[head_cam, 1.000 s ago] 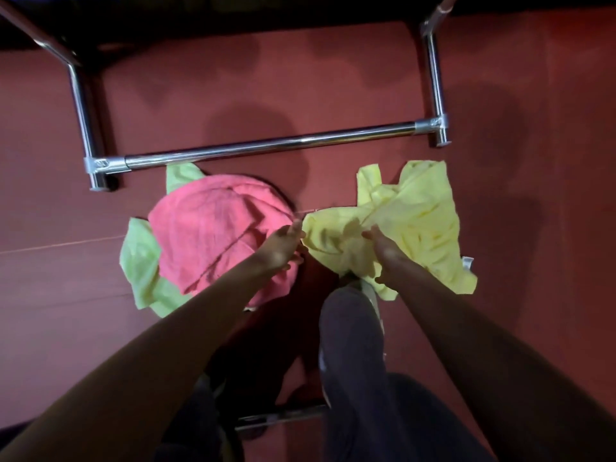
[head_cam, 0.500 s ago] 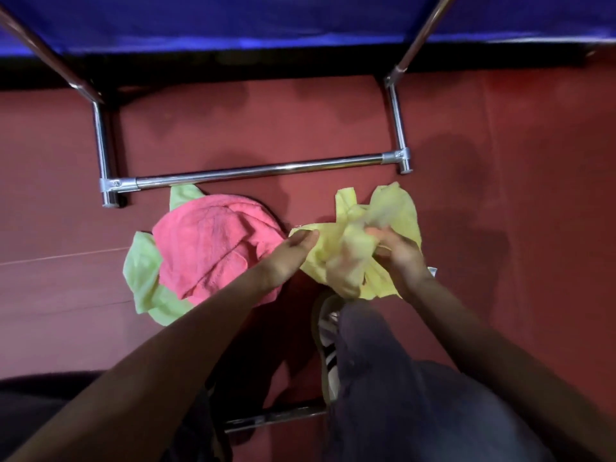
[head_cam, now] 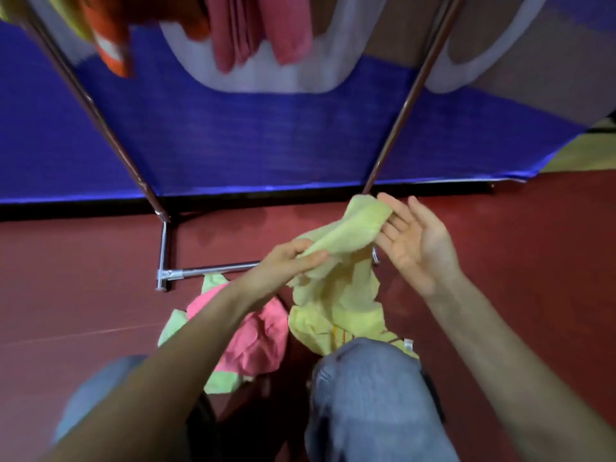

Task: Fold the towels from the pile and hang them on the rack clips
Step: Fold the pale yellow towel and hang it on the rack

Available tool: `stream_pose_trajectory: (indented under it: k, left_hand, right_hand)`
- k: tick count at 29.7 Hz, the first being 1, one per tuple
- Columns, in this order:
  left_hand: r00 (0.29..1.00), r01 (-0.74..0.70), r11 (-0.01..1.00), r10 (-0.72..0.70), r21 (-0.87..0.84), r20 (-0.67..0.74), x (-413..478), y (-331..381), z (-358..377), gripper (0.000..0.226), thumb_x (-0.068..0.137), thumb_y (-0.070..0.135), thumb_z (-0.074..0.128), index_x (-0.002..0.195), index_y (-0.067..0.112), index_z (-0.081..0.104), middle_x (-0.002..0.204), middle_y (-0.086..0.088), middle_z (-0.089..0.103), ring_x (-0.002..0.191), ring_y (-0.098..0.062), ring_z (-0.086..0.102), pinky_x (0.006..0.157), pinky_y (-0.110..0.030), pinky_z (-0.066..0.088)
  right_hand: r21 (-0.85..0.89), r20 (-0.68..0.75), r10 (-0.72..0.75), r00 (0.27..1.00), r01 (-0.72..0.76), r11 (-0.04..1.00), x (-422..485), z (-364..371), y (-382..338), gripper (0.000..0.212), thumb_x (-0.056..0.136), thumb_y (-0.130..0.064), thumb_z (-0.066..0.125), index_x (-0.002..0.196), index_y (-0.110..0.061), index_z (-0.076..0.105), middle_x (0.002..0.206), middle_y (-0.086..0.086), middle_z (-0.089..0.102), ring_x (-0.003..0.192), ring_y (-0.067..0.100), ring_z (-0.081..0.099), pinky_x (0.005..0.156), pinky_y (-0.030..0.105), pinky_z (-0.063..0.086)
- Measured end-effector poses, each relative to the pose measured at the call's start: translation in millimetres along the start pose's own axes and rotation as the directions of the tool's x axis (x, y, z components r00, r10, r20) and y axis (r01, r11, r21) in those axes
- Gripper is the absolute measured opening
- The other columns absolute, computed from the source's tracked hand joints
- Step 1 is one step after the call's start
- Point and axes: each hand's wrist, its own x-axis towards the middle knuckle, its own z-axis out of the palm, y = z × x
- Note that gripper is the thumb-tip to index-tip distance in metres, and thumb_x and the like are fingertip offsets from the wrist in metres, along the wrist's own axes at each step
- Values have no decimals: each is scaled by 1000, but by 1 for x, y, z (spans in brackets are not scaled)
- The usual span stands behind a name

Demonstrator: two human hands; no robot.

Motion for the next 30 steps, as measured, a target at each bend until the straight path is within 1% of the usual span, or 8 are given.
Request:
stream_pose_trajectory:
  k: [4, 6, 12, 16, 18, 21, 24, 30]
  left_hand:
    - [980, -174, 966, 150, -192, -130, -32, 54, -8, 19, 68, 13, 68, 85, 11, 60, 64, 6, 69, 59, -5, 62, 58, -17, 50]
    - [944, -292, 939, 253, -181, -210, -53, 91, -11, 15, 70, 13, 65, 84, 11, 61, 62, 4, 69, 57, -7, 62, 57, -20, 50]
    - [846, -479, 866, 499, 146, -187, -123, 182, 2, 7, 78, 12, 60, 72, 13, 62, 53, 8, 65, 51, -1, 59, 53, -13, 49]
    - [891, -415, 829, 454, 375, -15, -152, 200, 14, 6, 74, 6, 64, 72, 11, 64, 53, 11, 66, 54, 2, 59, 58, -11, 47]
    - [900, -399, 817, 436, 416, 8, -167, 205, 18, 5, 66, 15, 67, 70, 11, 66, 54, 10, 66, 56, 2, 58, 58, -11, 46]
    - [911, -374, 787, 411, 490, 35, -193, 213, 27, 15, 63, 23, 67, 71, 10, 68, 67, -7, 64, 68, -15, 54, 64, -23, 43]
    - [924, -342, 764, 378, 547, 49, -204, 217, 31, 20, 74, 12, 66, 82, -6, 65, 78, -18, 58, 74, -24, 48, 64, -27, 37]
    - [942, -303, 760, 329, 575, 62, -216, 210, 40, 22, 76, 12, 66, 89, -6, 65, 76, -10, 60, 70, -9, 53, 66, -16, 42]
  right_hand:
    - [-7, 58, -100, 993, 101, 995, -32, 22, -20, 30, 95, -25, 34, 105, -6, 56, 114, 12, 61, 96, 15, 65, 73, 23, 57]
    - [-32, 91, -153, 984, 156, 987, -54, 40, -29, 27, 94, -20, 36, 105, -6, 56, 121, 14, 55, 101, 17, 61, 76, 23, 57]
    - [-306, 245, -243, 939, 313, 899, -116, 86, -31, 20, 94, -11, 39, 108, -7, 53, 75, 9, 56, 53, 13, 63, 57, 24, 56]
    - [-373, 398, -334, 854, 484, 792, -144, 118, -43, 18, 92, -9, 43, 93, -11, 61, 76, 5, 57, 60, 7, 60, 63, 19, 54]
    - [-406, 487, -345, 802, 558, 724, -158, 132, -49, 19, 90, -8, 46, 86, -14, 64, 77, 3, 59, 66, 6, 59, 67, 18, 53]
    - [-474, 584, -346, 734, 654, 589, -182, 141, -50, 16, 87, -8, 52, 84, -11, 67, 77, 1, 63, 72, 6, 58, 70, 19, 54]
    - [-499, 616, -341, 710, 687, 528, -192, 144, -50, 11, 83, -7, 58, 80, -11, 68, 67, -7, 65, 67, 1, 60, 69, 17, 53]
    - [-540, 696, -339, 633, 773, 334, -212, 140, -50, 4, 79, -6, 64, 81, -5, 68, 73, -5, 62, 73, 2, 57, 72, 12, 45]
